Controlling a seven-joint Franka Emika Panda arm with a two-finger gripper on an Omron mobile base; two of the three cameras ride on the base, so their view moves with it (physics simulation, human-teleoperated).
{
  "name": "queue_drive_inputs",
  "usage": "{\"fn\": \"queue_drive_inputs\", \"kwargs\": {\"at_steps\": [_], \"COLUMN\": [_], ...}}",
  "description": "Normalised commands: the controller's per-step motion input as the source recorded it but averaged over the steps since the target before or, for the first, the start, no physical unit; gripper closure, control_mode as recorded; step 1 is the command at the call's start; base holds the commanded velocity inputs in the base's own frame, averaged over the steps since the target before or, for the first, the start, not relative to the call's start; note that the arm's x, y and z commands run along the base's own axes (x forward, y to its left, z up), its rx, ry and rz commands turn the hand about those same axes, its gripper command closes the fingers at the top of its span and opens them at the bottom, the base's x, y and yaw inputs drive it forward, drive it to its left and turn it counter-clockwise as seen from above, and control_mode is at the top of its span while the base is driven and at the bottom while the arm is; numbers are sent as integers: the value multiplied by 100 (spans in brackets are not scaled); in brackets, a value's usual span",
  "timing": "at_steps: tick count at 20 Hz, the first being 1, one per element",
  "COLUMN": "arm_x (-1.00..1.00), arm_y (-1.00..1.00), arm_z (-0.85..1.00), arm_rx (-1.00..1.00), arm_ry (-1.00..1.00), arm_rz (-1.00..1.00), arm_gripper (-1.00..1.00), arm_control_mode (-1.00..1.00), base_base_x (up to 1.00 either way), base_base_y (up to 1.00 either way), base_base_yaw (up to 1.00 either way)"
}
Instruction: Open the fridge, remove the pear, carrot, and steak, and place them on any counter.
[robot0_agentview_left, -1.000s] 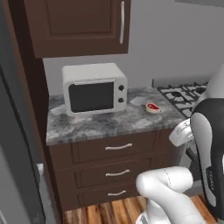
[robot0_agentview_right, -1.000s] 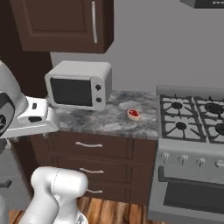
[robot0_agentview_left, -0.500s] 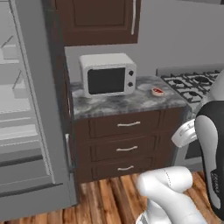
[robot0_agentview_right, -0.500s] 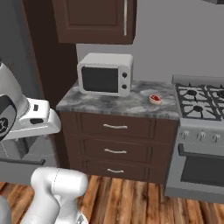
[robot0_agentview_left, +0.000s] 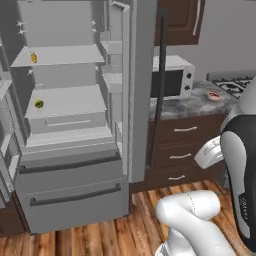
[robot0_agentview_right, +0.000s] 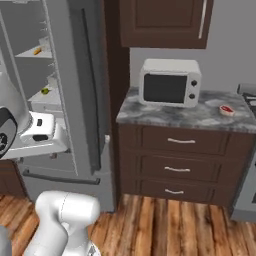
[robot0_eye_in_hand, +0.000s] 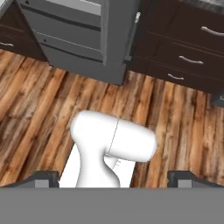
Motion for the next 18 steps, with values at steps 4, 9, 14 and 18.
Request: {"fn": "queue_drive_inputs", "kwargs": {"at_steps": [4,9,14,18], "arm_x": [0,0,0,0], "arm_y": [0,0,0,0], "arm_z": [0,0,0,0], "arm_rx": [0,0,0,0], "arm_ry": [0,0,0,0], "arm_rz": [0,0,0,0], "arm_gripper": [-100,-100,-100,-100], "arm_control_mode": [100,100,100,100], "base_base_x": [15,49,96,63], "base_base_y": [100,76,1,35], "base_base_yaw": [0,0,0,6]}}
